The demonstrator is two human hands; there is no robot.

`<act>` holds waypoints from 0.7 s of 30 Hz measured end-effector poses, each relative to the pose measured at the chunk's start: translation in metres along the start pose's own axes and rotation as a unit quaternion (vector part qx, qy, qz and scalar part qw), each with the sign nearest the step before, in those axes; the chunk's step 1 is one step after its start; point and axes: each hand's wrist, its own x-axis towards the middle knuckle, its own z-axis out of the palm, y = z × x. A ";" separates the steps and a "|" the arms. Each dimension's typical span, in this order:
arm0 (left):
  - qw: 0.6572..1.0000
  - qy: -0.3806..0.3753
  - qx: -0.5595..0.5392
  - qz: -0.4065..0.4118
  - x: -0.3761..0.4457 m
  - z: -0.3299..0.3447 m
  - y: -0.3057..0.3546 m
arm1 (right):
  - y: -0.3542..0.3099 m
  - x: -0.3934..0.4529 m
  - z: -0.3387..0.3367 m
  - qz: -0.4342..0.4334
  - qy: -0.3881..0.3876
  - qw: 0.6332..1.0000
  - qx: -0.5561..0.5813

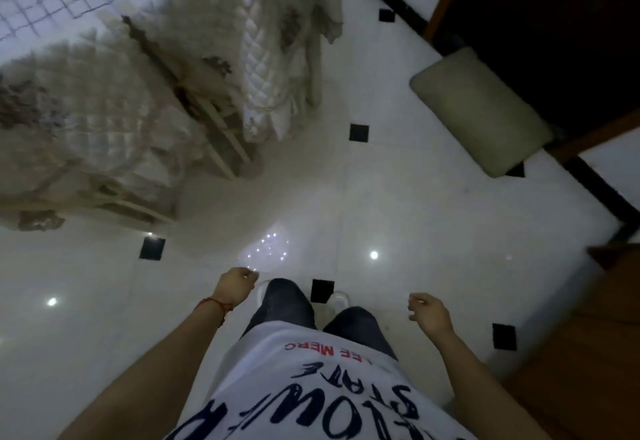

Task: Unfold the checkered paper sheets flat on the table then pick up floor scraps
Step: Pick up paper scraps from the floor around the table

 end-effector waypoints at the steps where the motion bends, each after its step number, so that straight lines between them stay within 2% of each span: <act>1: 1.000 -0.009 0.020 0.018 0.002 0.010 0.019 | 0.010 0.002 -0.012 0.011 0.014 0.999 0.026; 7: 0.979 -0.053 0.158 0.118 0.015 0.055 0.113 | 0.056 0.002 -0.052 0.091 0.085 0.980 0.155; 12: 0.962 -0.069 0.220 0.148 0.045 0.068 0.173 | 0.063 0.012 -0.057 0.141 0.095 0.962 0.212; 16: 0.961 -0.074 0.218 0.150 0.082 0.061 0.223 | 0.031 0.045 -0.070 0.161 0.103 0.954 0.232; 21: 0.973 -0.080 0.185 0.115 0.135 0.033 0.288 | -0.048 0.100 -0.107 0.135 0.116 0.954 0.242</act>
